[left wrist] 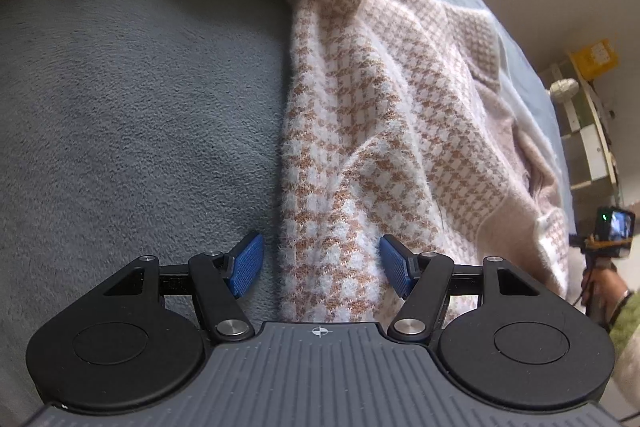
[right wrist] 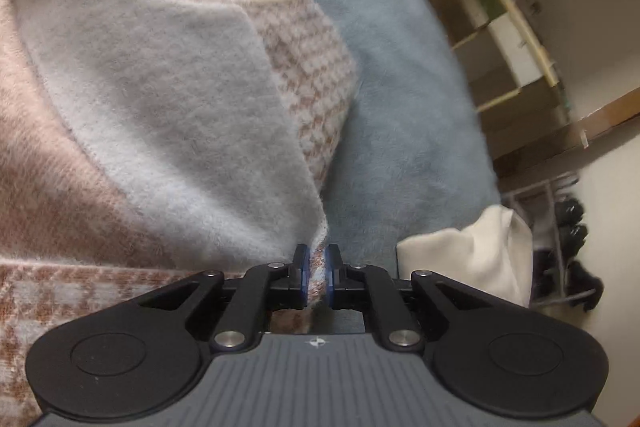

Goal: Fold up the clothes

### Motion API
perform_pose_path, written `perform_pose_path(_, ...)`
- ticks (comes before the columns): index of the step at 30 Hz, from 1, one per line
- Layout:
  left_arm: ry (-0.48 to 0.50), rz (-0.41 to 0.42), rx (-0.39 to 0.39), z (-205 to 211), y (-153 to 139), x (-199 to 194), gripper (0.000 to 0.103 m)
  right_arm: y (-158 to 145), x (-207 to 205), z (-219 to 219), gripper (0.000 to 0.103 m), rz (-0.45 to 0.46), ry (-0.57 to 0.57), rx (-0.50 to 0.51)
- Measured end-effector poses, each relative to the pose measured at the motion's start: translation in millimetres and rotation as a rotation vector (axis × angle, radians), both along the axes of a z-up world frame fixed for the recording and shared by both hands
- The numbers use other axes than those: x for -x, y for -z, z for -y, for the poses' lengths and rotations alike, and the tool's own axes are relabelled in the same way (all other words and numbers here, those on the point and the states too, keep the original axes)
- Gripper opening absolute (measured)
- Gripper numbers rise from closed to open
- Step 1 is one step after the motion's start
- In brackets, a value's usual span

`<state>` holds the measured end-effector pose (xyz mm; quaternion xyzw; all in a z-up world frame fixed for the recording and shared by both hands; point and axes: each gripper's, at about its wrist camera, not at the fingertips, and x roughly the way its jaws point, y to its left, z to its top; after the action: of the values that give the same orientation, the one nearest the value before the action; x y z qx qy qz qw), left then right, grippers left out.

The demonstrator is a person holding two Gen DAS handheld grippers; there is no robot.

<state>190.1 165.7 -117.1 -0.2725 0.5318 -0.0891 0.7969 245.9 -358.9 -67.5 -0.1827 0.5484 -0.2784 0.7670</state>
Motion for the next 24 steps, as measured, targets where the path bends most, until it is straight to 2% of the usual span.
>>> perform_pose_path(1,-0.013,0.007,-0.008,0,-3,3,0.064,-9,6,1,0.013,0.025,0.001,-0.02)
perform_pose_path(4,-0.054,0.028,-0.035,-1,-15,10,0.064,-51,31,9,0.053,0.123,0.022,-0.096)
perform_pose_path(5,-0.067,0.034,-0.045,-2,-19,13,0.064,-70,42,11,0.06,0.171,0.03,-0.125)
perform_pose_path(7,-0.088,0.061,-0.067,-1,-29,18,0.064,-108,65,3,0.062,0.257,-0.003,-0.172)
perform_pose_path(10,-0.114,0.101,-0.111,3,-46,28,0.064,-156,95,-25,0.068,0.336,-0.116,-0.293)
perform_pose_path(13,-0.118,0.138,-0.125,13,-61,45,0.064,-173,117,-84,0.075,0.302,-0.315,-0.458)
perform_pose_path(16,-0.073,0.163,-0.156,35,-70,69,0.064,-159,127,-150,0.087,0.217,-0.502,-0.563)
perform_pose_path(18,-0.035,0.162,-0.192,53,-73,87,0.064,-137,128,-182,0.087,0.181,-0.568,-0.545)
perform_pose_path(21,0.019,0.162,-0.251,78,-73,112,0.064,-96,121,-203,0.083,0.118,-0.553,-0.463)
perform_pose_path(23,0.054,0.164,-0.297,94,-72,126,0.064,-73,118,-198,0.047,0.097,-0.529,-0.379)
perform_pose_path(24,0.072,0.166,-0.318,100,-71,131,0.064,-68,118,-192,0.023,0.097,-0.506,-0.377)
